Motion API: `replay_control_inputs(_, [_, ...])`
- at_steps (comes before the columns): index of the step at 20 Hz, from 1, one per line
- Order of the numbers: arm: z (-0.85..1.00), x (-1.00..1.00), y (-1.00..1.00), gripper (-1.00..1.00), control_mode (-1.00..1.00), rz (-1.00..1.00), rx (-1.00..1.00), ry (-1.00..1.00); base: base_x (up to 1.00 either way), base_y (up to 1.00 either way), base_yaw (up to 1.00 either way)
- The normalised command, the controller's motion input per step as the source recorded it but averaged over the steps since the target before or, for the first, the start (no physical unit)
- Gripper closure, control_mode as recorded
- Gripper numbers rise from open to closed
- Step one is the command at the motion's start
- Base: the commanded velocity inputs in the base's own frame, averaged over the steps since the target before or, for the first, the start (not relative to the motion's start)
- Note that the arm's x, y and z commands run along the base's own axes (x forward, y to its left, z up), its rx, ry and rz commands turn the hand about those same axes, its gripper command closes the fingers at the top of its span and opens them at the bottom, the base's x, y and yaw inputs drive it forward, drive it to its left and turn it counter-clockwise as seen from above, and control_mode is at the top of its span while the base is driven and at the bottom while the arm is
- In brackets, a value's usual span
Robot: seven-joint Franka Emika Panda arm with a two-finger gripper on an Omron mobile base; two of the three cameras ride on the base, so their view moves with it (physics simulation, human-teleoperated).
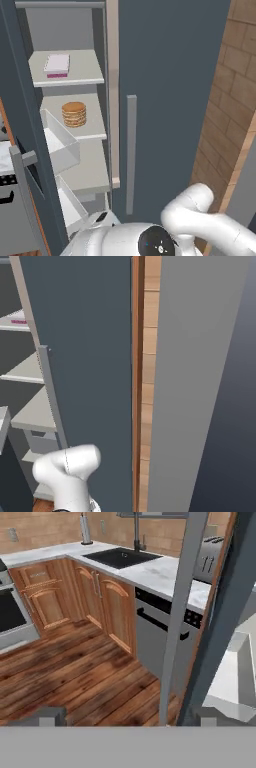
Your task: Open the freezer door, pick up the ice cube tray from the freezer, and place it on the dining counter.
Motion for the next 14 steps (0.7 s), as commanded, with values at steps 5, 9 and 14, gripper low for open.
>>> replay_control_inputs(5, [1.0,0.16,-0.96,-1.0,-1.0,0.0,0.24,0.12,0.0,0.0,0.0])
replay_control_inputs(9, [0.85,0.71,-0.59,-1.0,-1.0,-0.02,0.18,0.16,0.0,0.0,0.0])
replay_control_inputs(14, [0.09,0.99,-0.05,-1.0,-1.0,-0.08,0.04,0.04,0.0,0.0,0.0])
